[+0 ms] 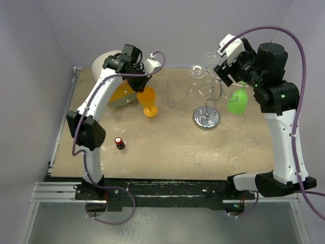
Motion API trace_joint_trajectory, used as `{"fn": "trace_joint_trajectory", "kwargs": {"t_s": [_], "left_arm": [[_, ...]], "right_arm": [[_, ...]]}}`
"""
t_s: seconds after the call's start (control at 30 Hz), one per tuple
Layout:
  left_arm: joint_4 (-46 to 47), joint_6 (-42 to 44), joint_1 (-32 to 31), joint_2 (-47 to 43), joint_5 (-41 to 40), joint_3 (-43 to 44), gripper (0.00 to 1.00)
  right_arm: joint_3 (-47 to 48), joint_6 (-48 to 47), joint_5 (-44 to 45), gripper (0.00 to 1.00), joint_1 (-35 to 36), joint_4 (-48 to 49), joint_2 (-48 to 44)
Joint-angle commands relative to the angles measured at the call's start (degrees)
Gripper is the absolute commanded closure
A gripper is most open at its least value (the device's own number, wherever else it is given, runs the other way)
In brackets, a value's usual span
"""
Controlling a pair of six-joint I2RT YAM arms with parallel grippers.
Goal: Place the wine glass upside down on the wine glass rack
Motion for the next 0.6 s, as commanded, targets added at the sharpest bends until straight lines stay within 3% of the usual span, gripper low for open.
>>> {"fn": "trace_joint_trajectory", "kwargs": {"t_s": [0.0, 0.2, 0.57], "left_arm": [[-2.34, 2.19, 0.45, -12.59, 4.85, 4.1, 1.0], [1.01, 0.94, 0.44, -23.32, 10.06, 4.42, 1.0], [18.75, -8.48, 0.49, -35.39, 12.76, 2.33, 1.0]], "right_arm": [[-1.57, 4.48, -8.67, 0.15, -0.47, 2.72, -1.6], [-3.9, 10.74, -23.34, 0.03, -0.47, 5.22, -3.16], [-6.28, 28.41, -42.6, 0.04, -0.64, 15.1, -0.59]]}}
